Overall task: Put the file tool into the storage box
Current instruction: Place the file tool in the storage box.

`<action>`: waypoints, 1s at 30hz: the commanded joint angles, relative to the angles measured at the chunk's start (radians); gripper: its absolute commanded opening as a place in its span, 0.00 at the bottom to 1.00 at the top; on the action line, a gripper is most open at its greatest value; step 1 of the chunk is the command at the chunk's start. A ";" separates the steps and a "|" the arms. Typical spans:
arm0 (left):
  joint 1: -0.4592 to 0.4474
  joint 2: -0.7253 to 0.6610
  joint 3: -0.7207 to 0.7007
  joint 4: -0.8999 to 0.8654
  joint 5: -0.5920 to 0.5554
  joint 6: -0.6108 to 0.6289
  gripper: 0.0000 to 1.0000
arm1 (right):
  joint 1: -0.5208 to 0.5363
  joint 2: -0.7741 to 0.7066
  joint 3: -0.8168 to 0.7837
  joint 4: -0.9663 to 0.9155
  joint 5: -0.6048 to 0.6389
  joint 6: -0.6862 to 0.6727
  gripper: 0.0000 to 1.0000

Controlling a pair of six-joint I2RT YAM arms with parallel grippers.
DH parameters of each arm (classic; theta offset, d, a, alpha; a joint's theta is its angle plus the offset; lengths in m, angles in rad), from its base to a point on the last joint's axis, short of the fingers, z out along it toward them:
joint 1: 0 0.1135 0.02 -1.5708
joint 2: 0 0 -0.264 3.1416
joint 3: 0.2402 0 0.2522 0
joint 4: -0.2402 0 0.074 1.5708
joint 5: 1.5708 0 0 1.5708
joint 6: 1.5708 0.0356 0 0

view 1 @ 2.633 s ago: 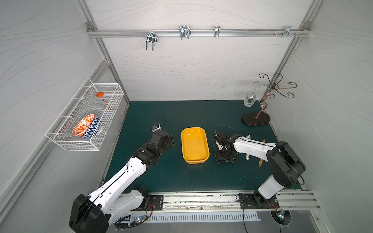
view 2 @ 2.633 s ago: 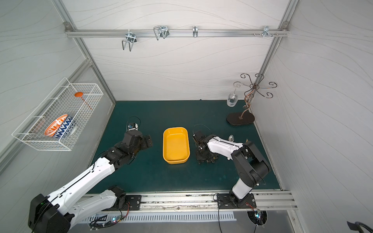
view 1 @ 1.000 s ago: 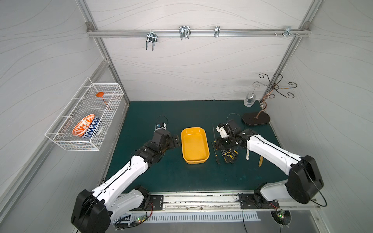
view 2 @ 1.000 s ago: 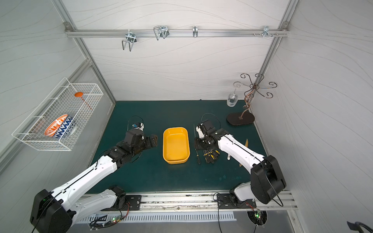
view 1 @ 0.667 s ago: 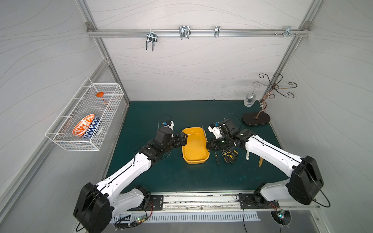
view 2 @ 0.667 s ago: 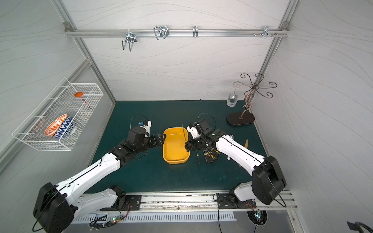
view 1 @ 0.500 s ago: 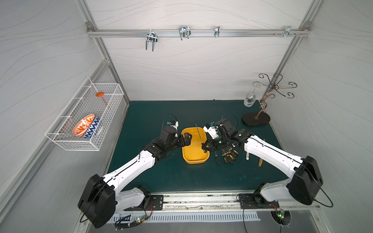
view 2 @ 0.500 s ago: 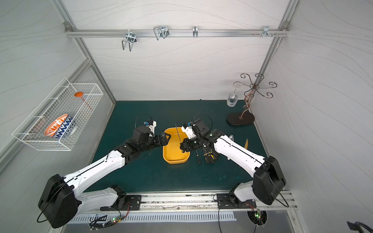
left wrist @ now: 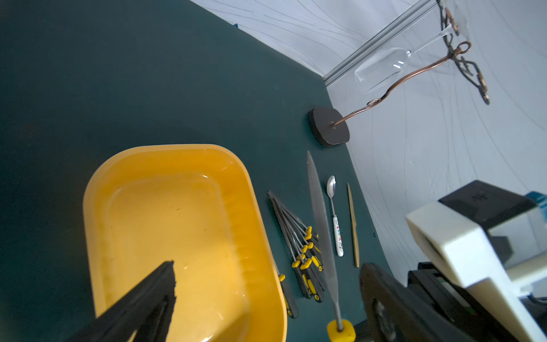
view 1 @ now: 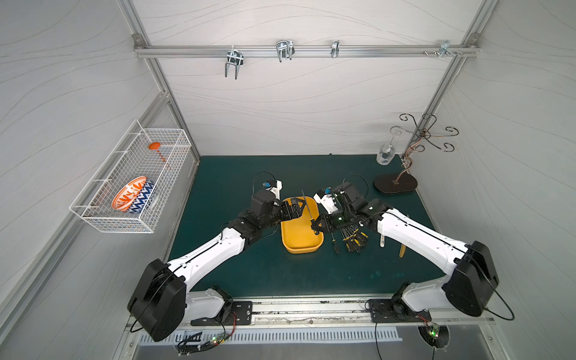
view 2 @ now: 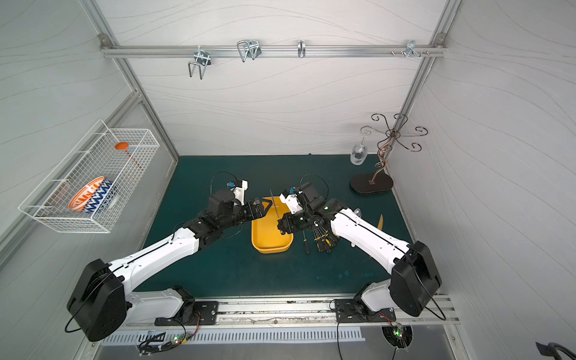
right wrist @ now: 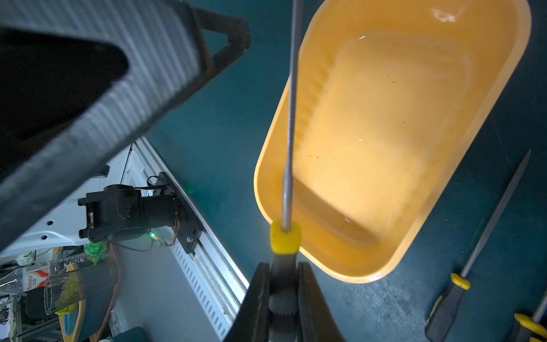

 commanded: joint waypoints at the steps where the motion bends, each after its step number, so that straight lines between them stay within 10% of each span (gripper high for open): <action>1: -0.017 0.038 0.030 0.090 0.044 -0.021 1.00 | 0.004 0.006 0.006 0.010 -0.003 -0.017 0.02; 8: -0.040 0.146 0.074 0.163 0.089 -0.065 0.85 | 0.007 -0.002 0.007 0.012 -0.003 -0.012 0.02; 15: -0.055 0.182 0.099 0.156 0.080 -0.074 0.02 | 0.008 -0.013 -0.001 0.009 0.016 -0.012 0.03; 20: -0.055 0.167 0.067 0.136 0.066 -0.075 0.00 | 0.005 -0.024 -0.008 0.009 0.041 -0.011 0.07; 25: -0.055 0.171 0.054 0.106 0.018 -0.080 0.00 | 0.005 -0.024 -0.005 -0.025 0.128 0.012 0.42; 30: -0.055 0.248 0.090 0.029 -0.028 -0.095 0.00 | -0.004 -0.012 -0.013 -0.104 0.279 0.023 0.44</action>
